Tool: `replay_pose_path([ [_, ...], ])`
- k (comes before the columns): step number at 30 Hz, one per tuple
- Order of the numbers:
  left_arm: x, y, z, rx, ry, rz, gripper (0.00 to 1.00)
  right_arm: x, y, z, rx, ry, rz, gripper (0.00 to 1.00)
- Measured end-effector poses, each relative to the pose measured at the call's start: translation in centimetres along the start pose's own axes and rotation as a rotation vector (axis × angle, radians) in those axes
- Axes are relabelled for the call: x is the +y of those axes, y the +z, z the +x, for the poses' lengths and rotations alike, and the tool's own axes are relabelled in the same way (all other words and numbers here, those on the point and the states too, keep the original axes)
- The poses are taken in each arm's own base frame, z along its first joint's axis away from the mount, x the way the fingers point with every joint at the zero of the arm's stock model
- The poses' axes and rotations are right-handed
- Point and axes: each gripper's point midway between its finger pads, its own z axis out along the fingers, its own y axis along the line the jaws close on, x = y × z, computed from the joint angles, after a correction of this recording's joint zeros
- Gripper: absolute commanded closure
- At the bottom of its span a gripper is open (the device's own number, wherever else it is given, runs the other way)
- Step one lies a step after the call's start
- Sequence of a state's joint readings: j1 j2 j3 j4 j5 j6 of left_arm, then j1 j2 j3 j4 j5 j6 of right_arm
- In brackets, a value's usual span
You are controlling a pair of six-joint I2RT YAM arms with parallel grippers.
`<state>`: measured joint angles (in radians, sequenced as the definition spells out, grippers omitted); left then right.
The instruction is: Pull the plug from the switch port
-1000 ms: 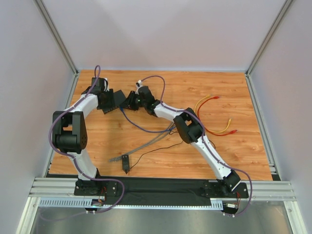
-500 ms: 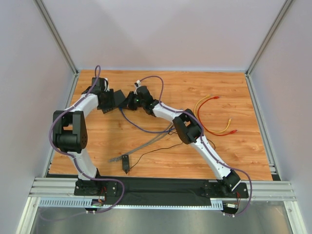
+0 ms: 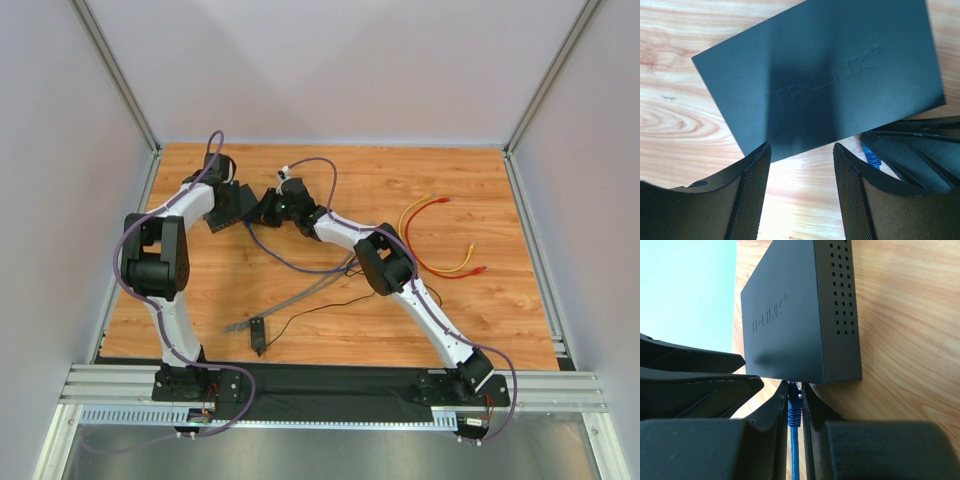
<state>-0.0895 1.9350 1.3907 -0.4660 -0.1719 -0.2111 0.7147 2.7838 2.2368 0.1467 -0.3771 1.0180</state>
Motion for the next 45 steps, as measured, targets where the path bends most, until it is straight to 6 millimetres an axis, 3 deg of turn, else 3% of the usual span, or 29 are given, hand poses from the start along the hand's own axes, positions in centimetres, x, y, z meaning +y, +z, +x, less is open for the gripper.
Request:
replay_pose_path([
  [28, -1.1, 1.0, 0.1, 0.104, 0.072, -0.044, 0.37, -0.2, -0.2, -0.1, -0.025, 0.047, -0.04, 1.0],
  [45, -1.0, 1.5, -0.6, 0.083, 0.075, -0.058, 0.37, -0.7, -1.8, 1.0, -0.011, 0.071, -0.014, 1.0],
])
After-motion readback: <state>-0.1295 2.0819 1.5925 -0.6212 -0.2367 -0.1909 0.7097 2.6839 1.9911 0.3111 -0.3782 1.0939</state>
